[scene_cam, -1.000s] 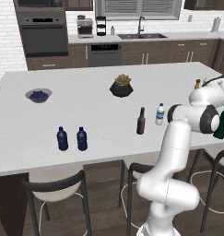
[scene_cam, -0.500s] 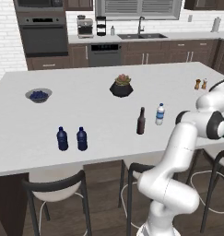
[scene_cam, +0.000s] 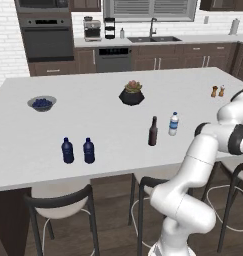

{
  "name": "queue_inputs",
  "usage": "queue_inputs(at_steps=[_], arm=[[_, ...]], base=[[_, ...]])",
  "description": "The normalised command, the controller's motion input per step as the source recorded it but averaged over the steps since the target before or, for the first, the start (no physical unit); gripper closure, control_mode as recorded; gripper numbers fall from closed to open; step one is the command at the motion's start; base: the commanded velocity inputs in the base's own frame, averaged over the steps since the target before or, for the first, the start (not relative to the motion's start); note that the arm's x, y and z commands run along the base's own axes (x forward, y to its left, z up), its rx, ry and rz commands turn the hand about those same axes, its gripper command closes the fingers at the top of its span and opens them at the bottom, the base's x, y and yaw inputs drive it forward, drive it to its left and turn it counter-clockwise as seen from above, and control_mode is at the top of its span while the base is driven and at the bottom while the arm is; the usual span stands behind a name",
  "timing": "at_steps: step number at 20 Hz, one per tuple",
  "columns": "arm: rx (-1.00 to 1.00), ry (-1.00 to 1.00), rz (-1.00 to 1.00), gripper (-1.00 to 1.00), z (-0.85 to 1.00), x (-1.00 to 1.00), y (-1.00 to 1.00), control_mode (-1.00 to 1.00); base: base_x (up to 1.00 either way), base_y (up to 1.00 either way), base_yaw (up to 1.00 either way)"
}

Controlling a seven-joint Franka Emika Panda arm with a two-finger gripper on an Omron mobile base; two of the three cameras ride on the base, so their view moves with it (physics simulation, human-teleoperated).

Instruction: Move the plastic bottles in the middle to the plastics group, and the glass bottles in the middle to the glass group.

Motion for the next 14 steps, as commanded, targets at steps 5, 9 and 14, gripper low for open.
queue_inputs(at_steps=[5, 9, 14], arm=[[-0.19, -0.04, 0.00, 1.00, -0.46, -0.17, 0.00, -1.00], [-0.16, -0.22, 0.00, 1.00, -0.45, -0.04, 0.14, -1.00], [-0.02, -0.09, -0.02, 1.00, 0.15, -0.02, -0.05, -1.00]], base=[[0.00, 0.00, 0.00], [0.00, 0.00, 0.00], [0.00, 0.00, 0.00]])
